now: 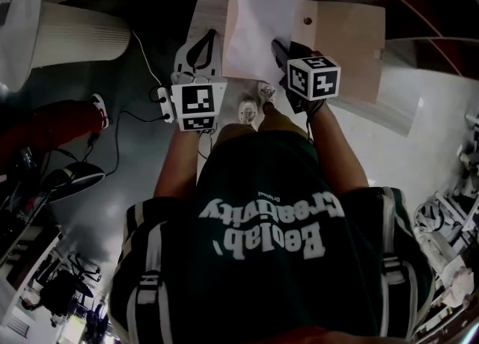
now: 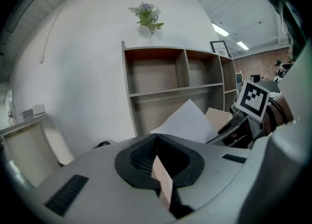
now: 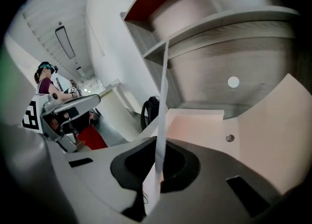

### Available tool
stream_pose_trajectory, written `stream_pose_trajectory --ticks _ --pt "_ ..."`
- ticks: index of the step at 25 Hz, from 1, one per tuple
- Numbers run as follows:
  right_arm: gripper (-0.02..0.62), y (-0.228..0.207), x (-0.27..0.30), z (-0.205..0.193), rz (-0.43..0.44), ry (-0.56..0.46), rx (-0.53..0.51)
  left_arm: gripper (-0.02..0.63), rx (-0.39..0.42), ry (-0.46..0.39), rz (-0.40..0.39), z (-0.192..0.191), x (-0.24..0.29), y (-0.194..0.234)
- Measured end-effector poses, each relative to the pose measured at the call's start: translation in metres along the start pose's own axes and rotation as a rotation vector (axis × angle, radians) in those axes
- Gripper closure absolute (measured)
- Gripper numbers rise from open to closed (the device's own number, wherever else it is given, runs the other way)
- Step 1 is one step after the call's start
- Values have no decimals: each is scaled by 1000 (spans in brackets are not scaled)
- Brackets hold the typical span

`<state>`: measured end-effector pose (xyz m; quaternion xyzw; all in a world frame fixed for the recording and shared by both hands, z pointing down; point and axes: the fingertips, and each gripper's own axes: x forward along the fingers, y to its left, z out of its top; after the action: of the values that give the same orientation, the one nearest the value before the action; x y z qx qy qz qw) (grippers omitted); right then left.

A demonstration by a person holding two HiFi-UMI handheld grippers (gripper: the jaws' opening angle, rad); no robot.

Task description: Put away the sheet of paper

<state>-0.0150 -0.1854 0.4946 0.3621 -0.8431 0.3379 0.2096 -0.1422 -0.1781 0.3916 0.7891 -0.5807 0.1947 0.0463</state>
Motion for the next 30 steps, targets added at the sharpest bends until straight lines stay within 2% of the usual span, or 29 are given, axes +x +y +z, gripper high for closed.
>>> stream_pose_trajectory --ticks 8,15,22,30 --pt "561 -63 18 -24 -64 124 -13 588 -7 42 31 -2 28 -2" --pt "561 -126 6 -32 -153 205 -60 588 -9 67 12 5 61 -22" --pt "561 -187 -14 -52 -255 321 -139 588 5 53 -10 17 91 -46" --pt "561 -223 -39 -69 -346 401 -171 588 14 38 -18 25 104 -57"
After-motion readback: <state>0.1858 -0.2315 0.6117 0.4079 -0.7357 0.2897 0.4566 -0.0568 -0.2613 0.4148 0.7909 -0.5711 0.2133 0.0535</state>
